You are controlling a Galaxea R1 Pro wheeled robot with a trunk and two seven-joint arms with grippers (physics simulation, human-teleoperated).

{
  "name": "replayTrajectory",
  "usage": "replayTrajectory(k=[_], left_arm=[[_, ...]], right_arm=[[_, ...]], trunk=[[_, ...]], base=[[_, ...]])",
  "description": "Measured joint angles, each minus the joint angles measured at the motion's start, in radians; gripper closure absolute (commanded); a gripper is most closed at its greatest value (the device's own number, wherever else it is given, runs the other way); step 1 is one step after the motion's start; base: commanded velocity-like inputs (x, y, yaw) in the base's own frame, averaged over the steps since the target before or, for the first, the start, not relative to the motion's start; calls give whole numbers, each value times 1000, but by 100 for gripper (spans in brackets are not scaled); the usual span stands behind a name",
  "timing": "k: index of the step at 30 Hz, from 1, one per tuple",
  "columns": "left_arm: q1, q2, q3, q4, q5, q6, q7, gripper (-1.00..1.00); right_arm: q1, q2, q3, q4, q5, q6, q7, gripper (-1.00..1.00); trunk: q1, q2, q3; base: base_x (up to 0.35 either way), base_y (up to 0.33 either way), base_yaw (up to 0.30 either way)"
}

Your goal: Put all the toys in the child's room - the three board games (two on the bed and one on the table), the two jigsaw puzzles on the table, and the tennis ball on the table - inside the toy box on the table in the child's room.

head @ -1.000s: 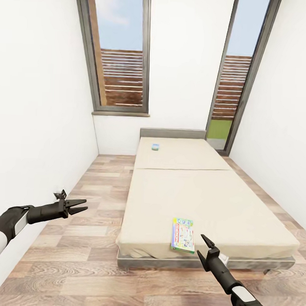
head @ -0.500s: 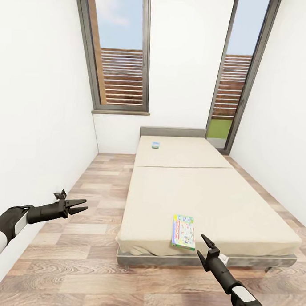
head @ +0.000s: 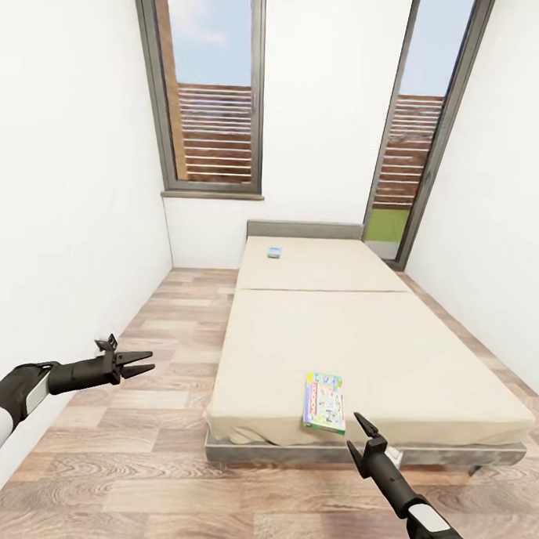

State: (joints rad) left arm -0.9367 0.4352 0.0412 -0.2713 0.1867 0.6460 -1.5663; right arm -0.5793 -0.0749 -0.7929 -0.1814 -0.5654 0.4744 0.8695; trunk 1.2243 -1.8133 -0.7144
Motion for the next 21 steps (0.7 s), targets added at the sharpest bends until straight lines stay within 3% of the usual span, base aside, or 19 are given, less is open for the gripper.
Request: replayTrajectory(k=[21], left_arm=[[0, 0, 0, 0, 0, 0, 0, -100]], right_arm=[[0, 0, 0, 0, 0, 0, -1, -100]], trunk=[[81, -147, -66]], base=[[0, 0, 0]])
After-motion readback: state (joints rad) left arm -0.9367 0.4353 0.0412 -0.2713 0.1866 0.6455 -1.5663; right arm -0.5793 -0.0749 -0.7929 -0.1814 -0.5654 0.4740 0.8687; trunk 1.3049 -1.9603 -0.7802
